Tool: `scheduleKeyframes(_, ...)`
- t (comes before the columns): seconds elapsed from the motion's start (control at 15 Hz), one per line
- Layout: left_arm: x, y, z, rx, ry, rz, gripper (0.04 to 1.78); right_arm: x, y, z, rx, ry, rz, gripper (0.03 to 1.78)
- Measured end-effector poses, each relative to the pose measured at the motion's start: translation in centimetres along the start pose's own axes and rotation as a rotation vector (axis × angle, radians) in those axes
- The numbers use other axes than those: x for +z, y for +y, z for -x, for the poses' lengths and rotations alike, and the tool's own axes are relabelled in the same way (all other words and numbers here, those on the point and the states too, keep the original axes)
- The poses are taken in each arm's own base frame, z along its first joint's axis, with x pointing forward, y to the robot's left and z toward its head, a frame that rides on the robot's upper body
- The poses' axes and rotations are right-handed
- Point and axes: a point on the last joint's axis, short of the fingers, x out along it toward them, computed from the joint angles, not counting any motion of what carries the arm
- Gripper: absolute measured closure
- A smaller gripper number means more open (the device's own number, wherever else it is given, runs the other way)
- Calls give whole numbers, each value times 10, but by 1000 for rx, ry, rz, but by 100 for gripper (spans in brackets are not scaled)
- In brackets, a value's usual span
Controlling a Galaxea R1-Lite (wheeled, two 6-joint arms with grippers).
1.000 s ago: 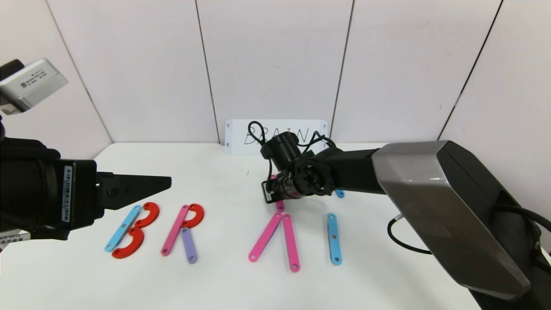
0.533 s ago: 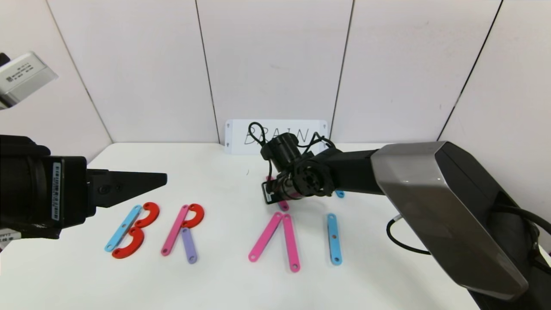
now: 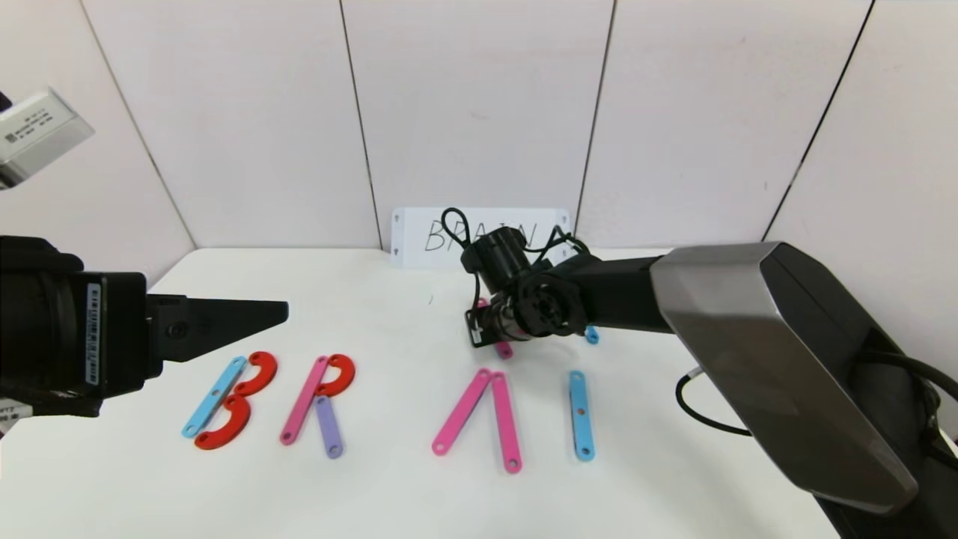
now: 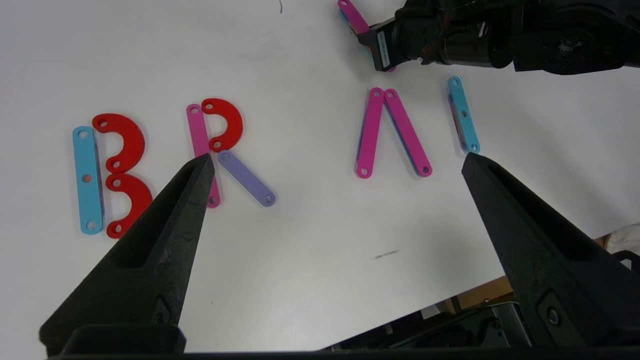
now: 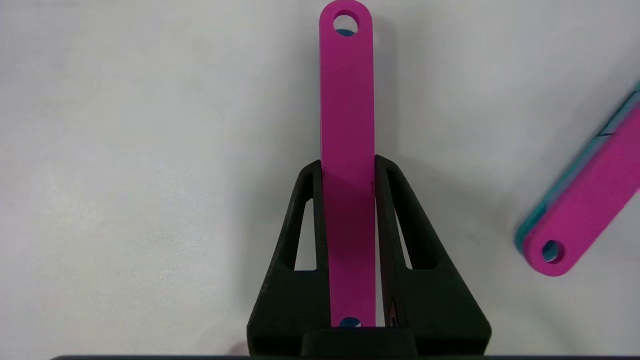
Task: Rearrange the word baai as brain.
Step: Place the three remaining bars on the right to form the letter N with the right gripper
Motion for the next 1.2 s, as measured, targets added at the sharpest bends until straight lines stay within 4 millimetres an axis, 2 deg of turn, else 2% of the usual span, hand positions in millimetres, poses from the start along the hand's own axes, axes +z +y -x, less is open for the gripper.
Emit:
scheduleKeyframes(0.27, 0, 0, -1, 2, 4, -1, 9, 13, -11, 13, -34, -42, 2, 152)
scheduleKeyframes(0.53, -1, 0, -3, 3, 11, -3, 9, 33, -29, 39, -70, -93, -22, 152)
scheduleKeyframes(0.93, -2, -2, -7, 2, 26, -8, 9, 57, -85, 108, -153, -90, -95, 152)
scheduleKeyframes(1.2, -4, -4, -11, -3, 41, -16, 9, 50, -114, 157, -208, -57, -135, 152)
